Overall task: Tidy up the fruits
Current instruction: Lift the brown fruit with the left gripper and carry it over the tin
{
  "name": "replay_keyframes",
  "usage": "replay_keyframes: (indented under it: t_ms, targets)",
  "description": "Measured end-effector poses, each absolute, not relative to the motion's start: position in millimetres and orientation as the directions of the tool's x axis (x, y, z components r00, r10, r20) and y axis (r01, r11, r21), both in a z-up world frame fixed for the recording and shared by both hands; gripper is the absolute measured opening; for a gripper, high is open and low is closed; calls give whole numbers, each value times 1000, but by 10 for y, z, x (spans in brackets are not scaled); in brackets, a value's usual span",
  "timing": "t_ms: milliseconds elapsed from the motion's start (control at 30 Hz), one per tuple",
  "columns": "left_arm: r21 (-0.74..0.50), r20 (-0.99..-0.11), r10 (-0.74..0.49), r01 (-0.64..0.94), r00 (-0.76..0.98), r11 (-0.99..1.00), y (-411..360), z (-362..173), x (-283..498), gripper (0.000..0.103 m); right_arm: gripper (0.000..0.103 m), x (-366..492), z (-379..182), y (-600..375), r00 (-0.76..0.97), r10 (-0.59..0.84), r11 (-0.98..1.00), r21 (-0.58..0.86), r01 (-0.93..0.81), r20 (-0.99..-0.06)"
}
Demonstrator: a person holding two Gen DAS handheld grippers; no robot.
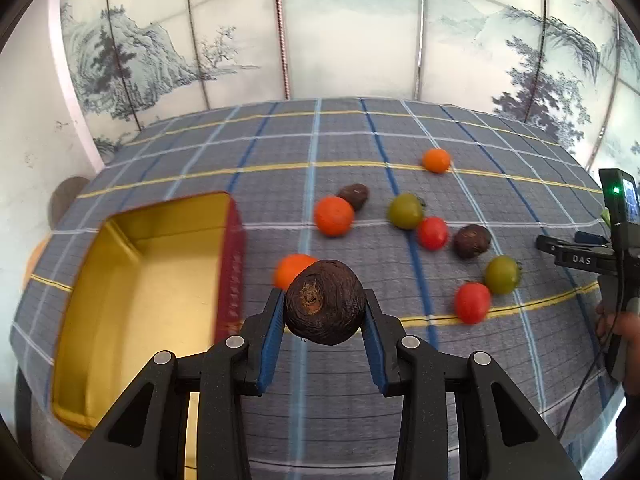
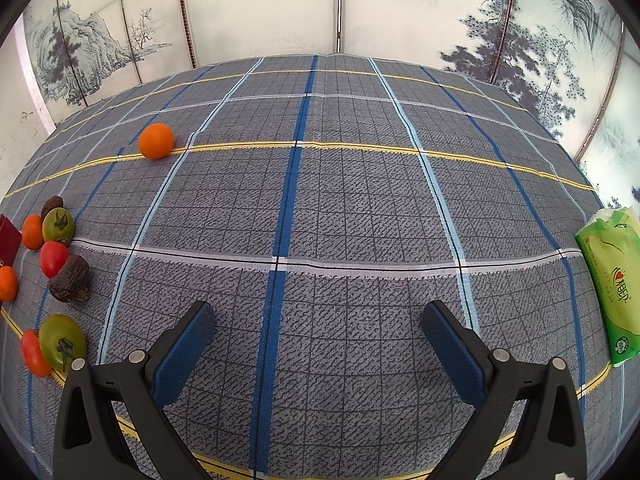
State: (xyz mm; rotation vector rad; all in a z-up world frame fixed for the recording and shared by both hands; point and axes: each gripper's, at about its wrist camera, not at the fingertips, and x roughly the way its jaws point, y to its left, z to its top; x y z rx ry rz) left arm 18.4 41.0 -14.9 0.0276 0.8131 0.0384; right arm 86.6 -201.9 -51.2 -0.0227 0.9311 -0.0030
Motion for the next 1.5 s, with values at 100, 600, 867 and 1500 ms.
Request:
replay_keyframes:
  t_ms: [100,600,867,1500]
  targets:
    - [64,-718,71,-37,692,997,531,-73,154,38,103,868,-514,-2020,597,-12,1000,-21,-7,-802]
    - [230,-716,231,-89,659,969,1238,-59,237,38,103,876,-523,-2025,597,-13,1000,-21,-6,-802]
    - [279,-741,277,-94,611,956,1574,-171,473,38,103,878,-530,-2024,597,-13,1000,-21,-6,-802]
    - [347,-781,356,-119,512,930,1978,-438,987,39,103,880,-536,-2022,597,-13,1000,-21,-6,-802]
